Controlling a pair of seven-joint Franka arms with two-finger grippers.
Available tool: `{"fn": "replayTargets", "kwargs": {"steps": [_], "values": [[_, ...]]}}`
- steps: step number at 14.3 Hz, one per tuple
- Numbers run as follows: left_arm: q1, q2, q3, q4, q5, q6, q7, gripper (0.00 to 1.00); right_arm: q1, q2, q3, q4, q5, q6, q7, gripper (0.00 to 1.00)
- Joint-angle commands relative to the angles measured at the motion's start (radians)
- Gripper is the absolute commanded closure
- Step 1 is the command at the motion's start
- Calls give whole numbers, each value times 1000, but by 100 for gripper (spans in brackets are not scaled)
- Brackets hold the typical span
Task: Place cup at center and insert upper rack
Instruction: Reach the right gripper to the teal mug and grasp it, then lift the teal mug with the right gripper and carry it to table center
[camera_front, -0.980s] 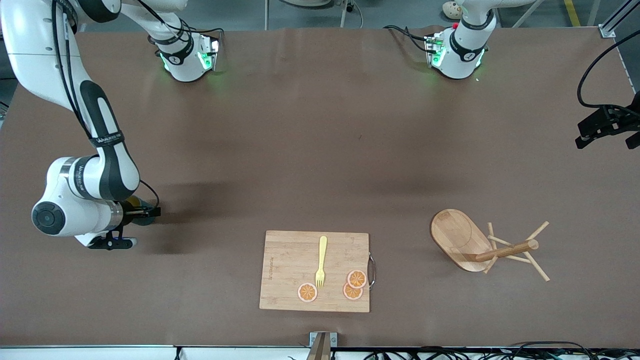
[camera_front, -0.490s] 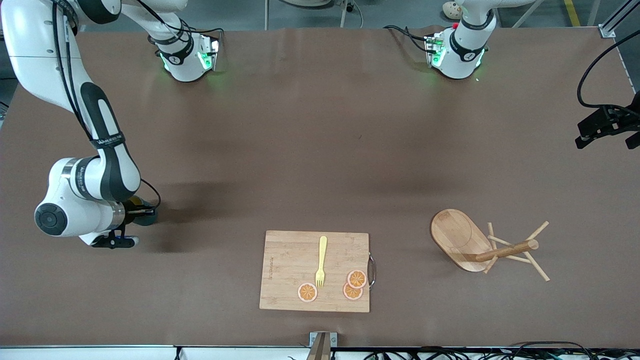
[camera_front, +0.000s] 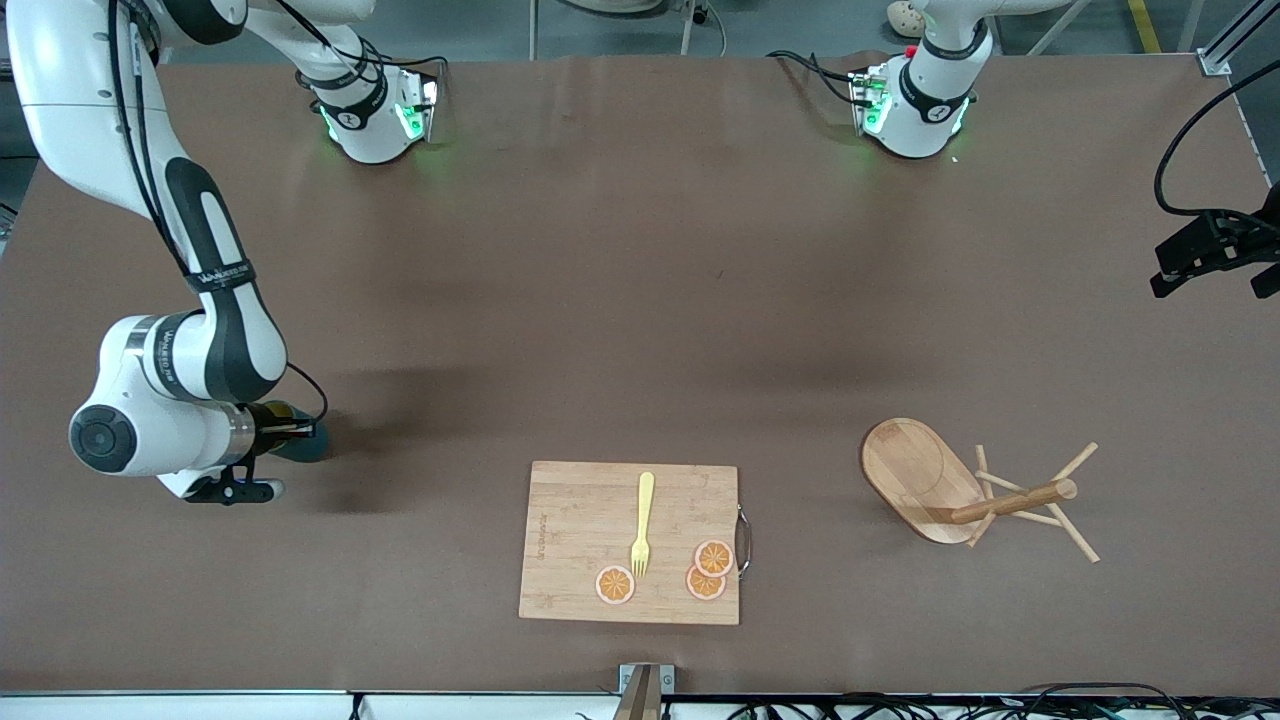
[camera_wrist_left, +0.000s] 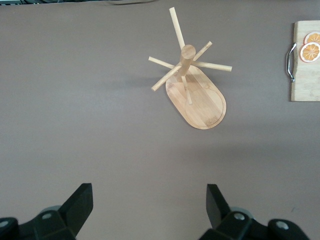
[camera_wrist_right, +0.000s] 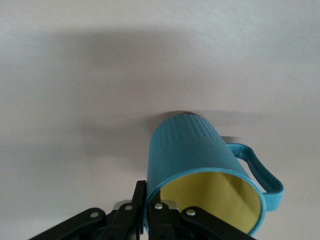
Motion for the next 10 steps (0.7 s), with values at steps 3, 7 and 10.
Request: {"fn": "replayTargets", "kwargs": {"steps": [3,7,10], "values": [[5,1,0,9,-17,-8,5,0,212,-84,-1,92,19,-218,174,100],[0,1,0,9,-17,-7,2,0,474,-67,-4,197,46,-224,331,100],[2,2,0,9,-17,-7,2,0,618,43,-1,289,59,-96,512,100]]}}
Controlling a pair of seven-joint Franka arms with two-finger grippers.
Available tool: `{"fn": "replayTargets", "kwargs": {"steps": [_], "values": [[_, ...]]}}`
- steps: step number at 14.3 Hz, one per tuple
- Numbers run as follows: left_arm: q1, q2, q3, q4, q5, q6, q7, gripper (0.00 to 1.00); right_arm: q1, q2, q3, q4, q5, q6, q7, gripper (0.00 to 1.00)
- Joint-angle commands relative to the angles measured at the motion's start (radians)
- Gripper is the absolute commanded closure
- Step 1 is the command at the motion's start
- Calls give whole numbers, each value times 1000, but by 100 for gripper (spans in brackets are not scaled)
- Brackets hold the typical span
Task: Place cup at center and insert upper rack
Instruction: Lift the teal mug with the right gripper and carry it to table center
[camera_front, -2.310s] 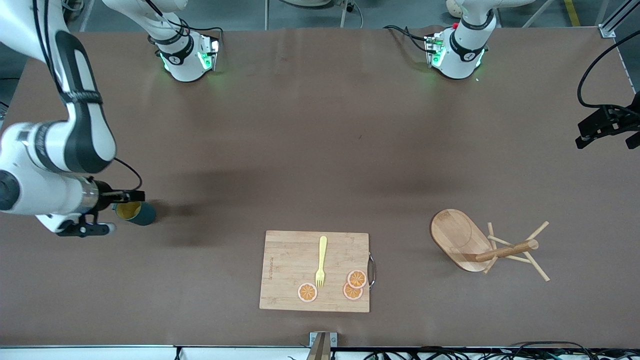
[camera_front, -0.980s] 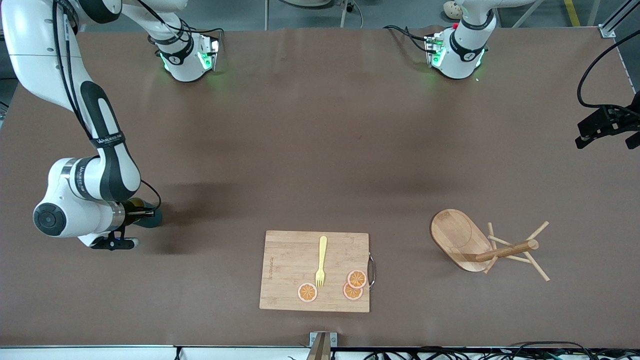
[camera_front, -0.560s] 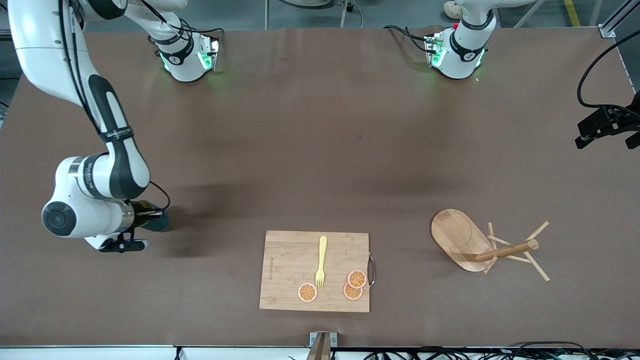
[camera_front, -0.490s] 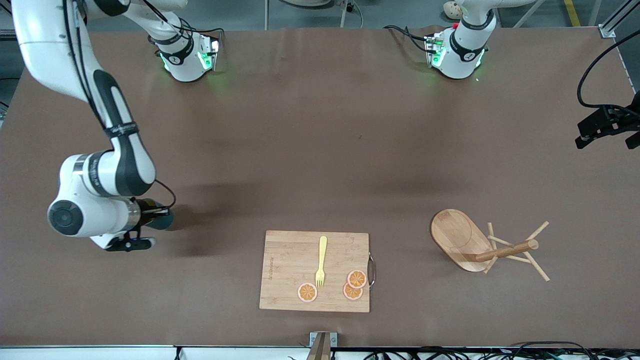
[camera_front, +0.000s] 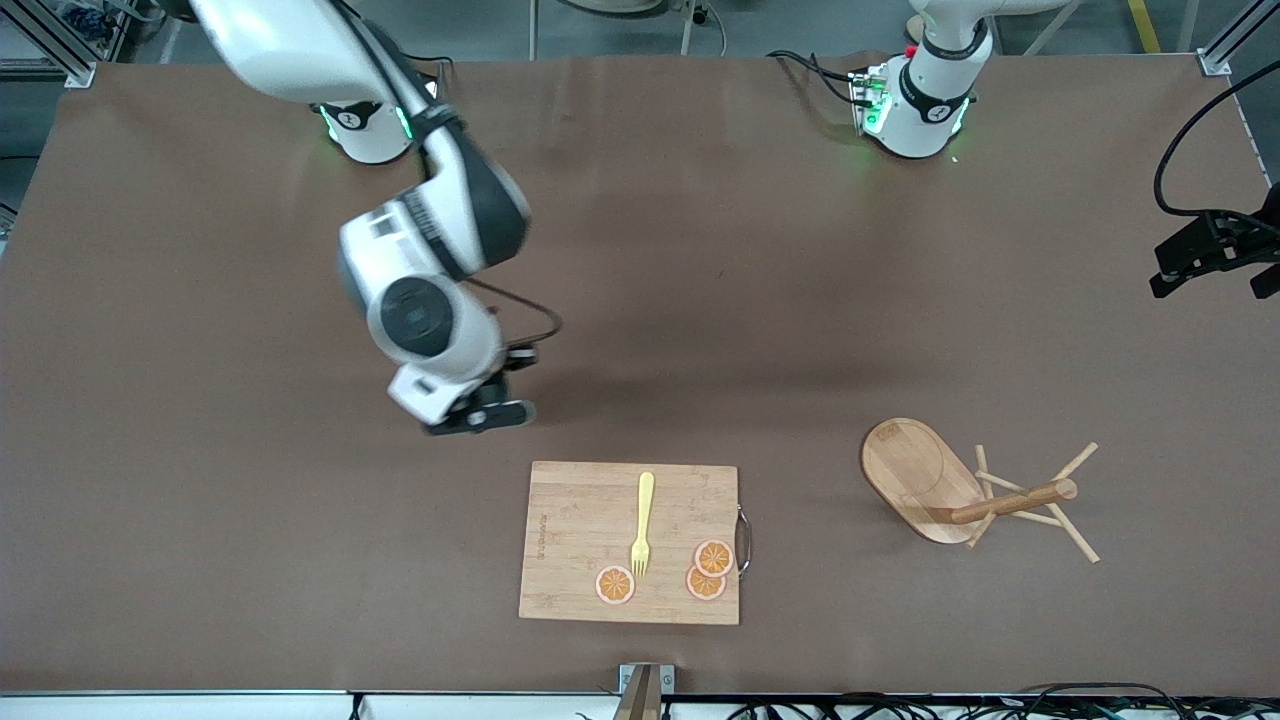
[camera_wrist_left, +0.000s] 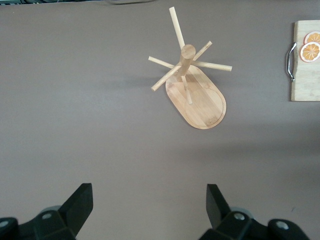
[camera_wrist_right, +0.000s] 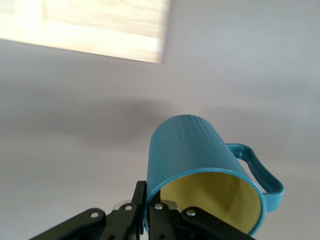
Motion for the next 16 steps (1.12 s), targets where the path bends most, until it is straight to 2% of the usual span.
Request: {"fn": "replayTargets", "kwargs": {"steps": [1,3,9,16], "values": [[2,1,0,9,-18,-7,2,0,100,102,-16,79,22,72,59,100],[2,1,0,9,-18,-7,2,0,169,119,-16,82,24,83,60,100],[0,1,0,9,-17,-7,2,0,305,191,-16,83,68,262,91,98],[0,3,0,9,-54,-7,2,0,356,225,-14,100,76,191,85,99]]}}
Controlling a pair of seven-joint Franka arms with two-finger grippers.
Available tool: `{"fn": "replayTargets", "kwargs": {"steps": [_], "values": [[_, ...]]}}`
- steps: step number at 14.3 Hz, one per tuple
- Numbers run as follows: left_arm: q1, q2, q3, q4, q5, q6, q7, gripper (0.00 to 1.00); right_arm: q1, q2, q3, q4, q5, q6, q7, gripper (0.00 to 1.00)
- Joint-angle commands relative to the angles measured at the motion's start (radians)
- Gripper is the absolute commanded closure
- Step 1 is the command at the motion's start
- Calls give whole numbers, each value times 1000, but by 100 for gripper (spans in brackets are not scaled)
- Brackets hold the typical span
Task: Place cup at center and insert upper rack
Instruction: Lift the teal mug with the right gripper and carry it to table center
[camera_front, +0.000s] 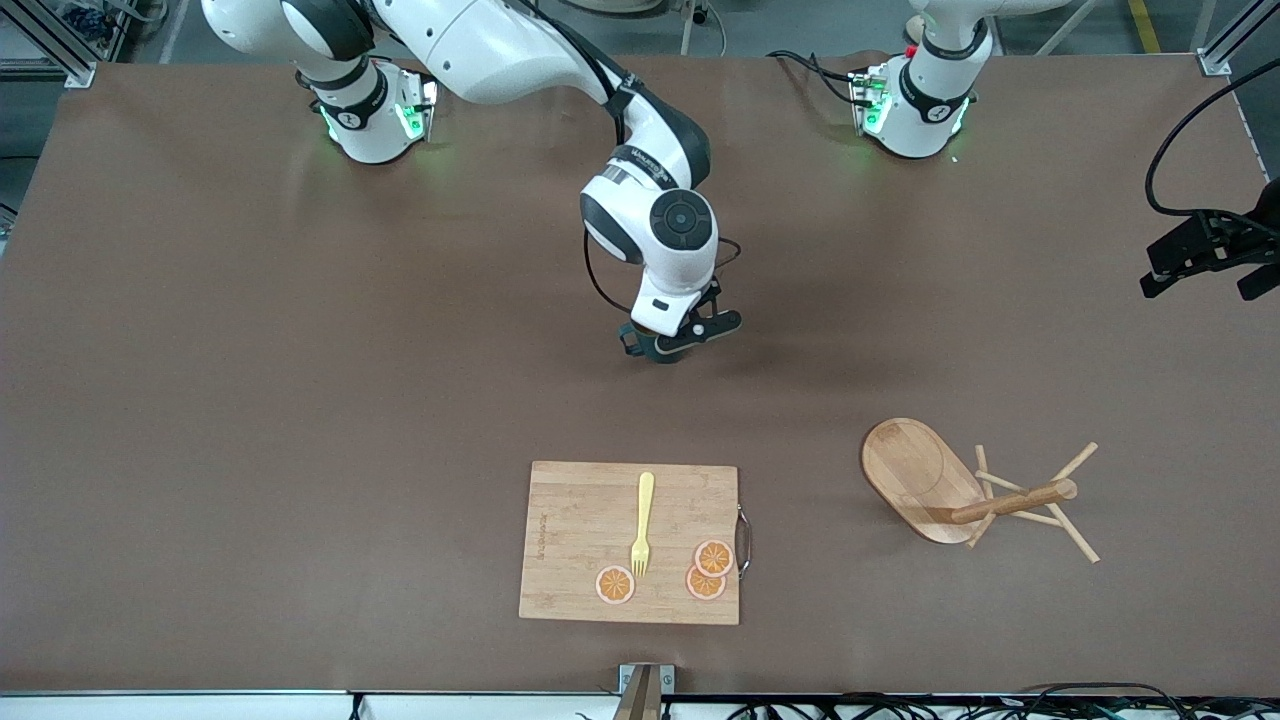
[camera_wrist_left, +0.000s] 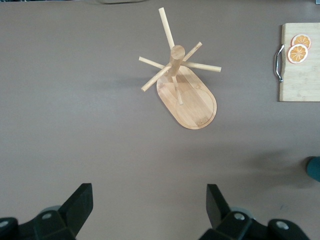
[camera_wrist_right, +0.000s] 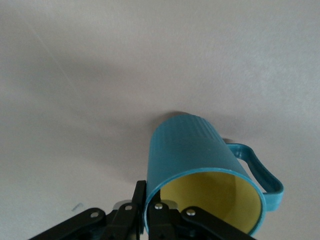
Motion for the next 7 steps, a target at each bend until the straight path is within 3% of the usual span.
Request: {"fn": "replayTargets", "kwargs": {"steps": [1,7], "values": [[1,2,0,9,-15,-7,2,0,28,8,-10,51,16,-58,0,99],[1,5,0,9,-30,-5,2,0,57,44,-14,65,8,-46,-14,92]]}}
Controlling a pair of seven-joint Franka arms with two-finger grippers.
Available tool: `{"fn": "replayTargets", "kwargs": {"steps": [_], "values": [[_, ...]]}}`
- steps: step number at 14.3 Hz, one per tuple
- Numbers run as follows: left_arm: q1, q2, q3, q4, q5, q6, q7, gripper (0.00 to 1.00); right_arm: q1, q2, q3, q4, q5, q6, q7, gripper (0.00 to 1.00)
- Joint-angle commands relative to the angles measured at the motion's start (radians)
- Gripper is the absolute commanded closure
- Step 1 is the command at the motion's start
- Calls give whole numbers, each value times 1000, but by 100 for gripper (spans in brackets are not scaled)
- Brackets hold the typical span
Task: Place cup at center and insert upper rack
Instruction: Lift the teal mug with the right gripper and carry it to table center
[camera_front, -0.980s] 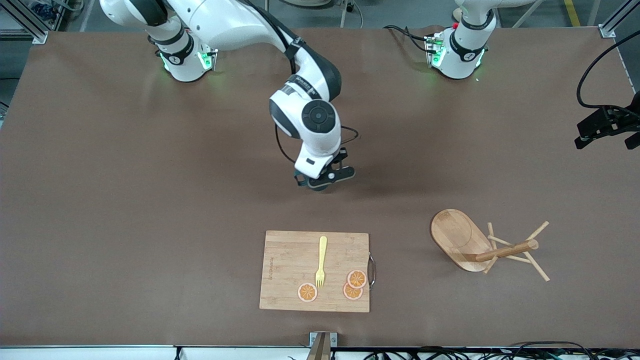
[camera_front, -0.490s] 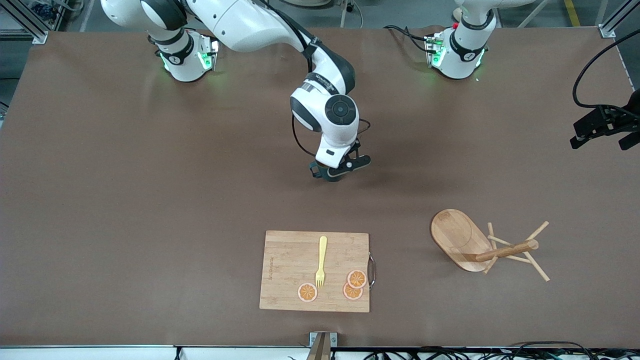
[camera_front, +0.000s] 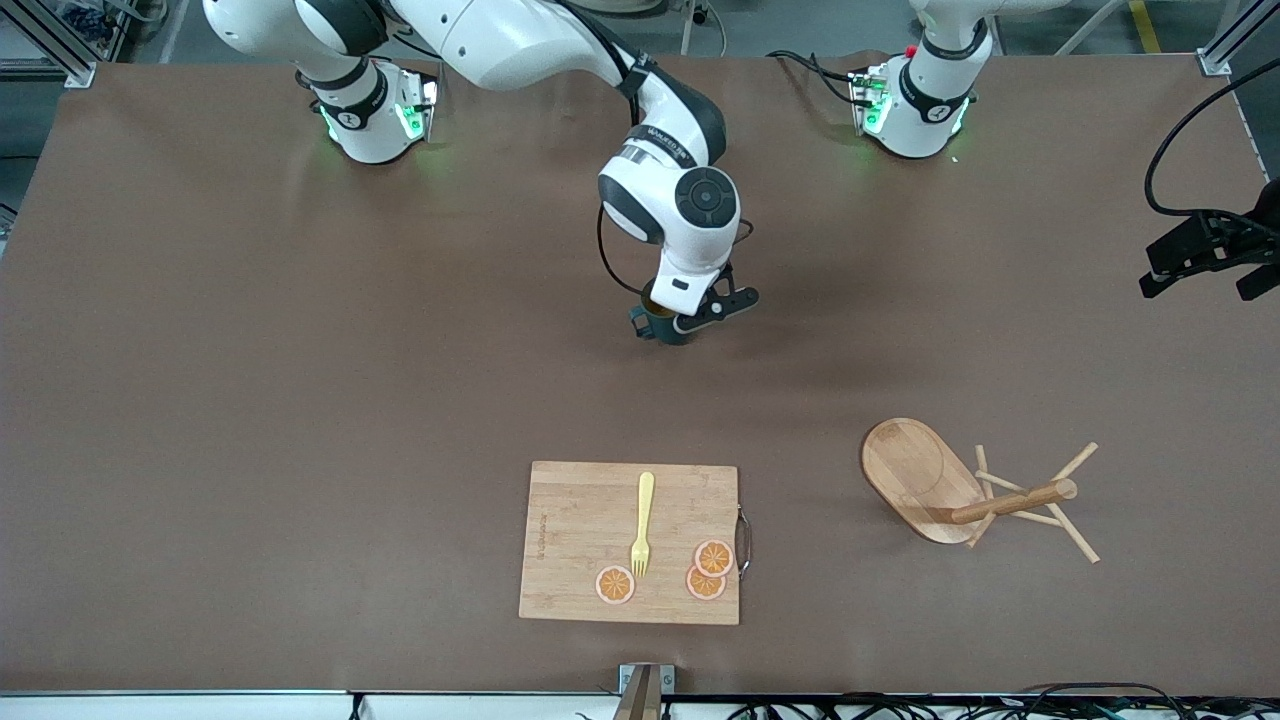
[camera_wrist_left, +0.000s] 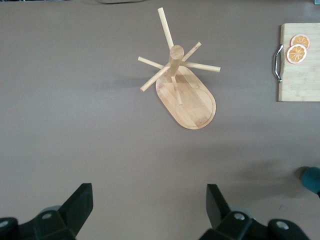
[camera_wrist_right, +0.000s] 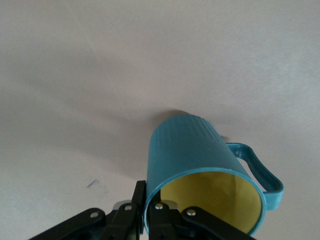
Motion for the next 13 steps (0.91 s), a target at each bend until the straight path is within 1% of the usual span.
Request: {"fn": "replayTargets", "kwargs": {"steps": [1,2,3,4,5,6,9,10,12,13], "values": [[1,4,0,9,-26,-4,2,0,9,52,-13,52,8,2,-12,91],[1,9,0,9,-26,-4,2,0,7,56,-15,62,8,0,-12,86],[1,11,0,9,-28,-4,2,0,4,50,-16,63,5,-1,-10,38],[1,11,0,9,-33,-4,2,0,10,46,-26,66,2,-10,-10,4],[1,11,0,9,-37,-4,2,0,2,29,-23,77,3,-26,-10,0],[1,11,0,9,-39,-4,2,0,1,17,-23,97,3,-79,-9,0],[-1,14,0,8,-40,-4,-1,0,-11,-41,-26,230,1,-298,1,0],[-4,18,-1,6,-39,-4,-2,0,-28,-80,-35,238,1,-320,-1,0],[-16,18,-15,0,-49,-8,-19,0,-80,-185,-62,233,1,-325,-4,0],[-30,18,-15,-5,-68,-17,-51,0,-123,-227,-99,229,3,-343,-5,0]]}}
